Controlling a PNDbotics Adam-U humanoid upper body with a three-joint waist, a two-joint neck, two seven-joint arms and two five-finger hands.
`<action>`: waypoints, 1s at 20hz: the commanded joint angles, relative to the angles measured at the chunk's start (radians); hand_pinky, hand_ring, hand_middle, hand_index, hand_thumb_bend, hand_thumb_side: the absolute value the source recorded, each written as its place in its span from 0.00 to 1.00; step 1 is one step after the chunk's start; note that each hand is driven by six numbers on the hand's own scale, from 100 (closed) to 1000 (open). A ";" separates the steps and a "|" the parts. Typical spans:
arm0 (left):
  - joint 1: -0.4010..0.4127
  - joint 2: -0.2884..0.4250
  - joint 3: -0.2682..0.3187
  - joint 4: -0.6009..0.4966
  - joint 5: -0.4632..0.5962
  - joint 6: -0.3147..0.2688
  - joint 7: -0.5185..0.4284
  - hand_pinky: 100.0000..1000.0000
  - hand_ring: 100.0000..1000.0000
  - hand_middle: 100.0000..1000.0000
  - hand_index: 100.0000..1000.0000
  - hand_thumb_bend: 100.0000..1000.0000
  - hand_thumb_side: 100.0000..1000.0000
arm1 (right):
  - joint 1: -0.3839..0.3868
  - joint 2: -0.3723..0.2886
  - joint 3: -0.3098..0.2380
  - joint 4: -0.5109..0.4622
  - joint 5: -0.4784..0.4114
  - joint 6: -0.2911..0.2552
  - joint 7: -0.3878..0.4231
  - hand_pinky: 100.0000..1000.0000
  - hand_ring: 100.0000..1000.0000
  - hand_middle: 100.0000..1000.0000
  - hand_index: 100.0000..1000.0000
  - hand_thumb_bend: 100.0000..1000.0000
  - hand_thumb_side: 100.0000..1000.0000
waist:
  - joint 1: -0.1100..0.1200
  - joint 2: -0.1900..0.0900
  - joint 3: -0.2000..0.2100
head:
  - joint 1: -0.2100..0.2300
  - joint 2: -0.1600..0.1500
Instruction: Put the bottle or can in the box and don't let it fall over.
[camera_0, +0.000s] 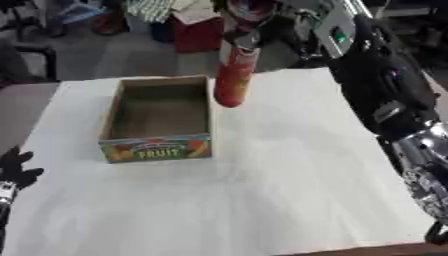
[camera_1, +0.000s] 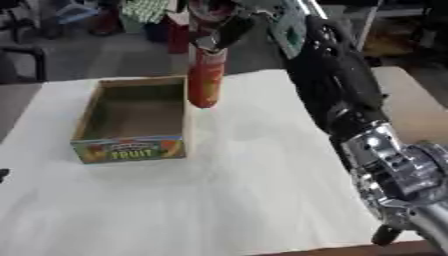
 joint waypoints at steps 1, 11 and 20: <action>-0.027 -0.001 -0.013 -0.009 0.012 -0.003 -0.013 0.84 0.76 0.85 1.00 0.23 1.00 | -0.031 0.041 -0.025 -0.055 -0.029 0.028 -0.046 0.10 0.07 0.13 0.29 0.00 0.16 | 0.004 -0.005 0.018 | -0.022 -0.018; -0.055 -0.017 -0.036 -0.002 0.016 -0.010 -0.036 0.84 0.75 0.85 1.00 0.23 1.00 | 0.043 0.147 -0.010 -0.012 0.100 0.024 -0.041 1.00 1.00 1.00 1.00 0.05 0.56 | 0.007 0.010 0.056 | -0.040 -0.024; -0.054 -0.018 -0.035 -0.002 0.013 -0.009 -0.034 0.84 0.75 0.85 1.00 0.23 1.00 | 0.058 0.130 -0.065 0.014 0.342 0.075 -0.300 1.00 1.00 1.00 1.00 0.39 0.59 | 0.007 0.017 0.051 | -0.036 -0.022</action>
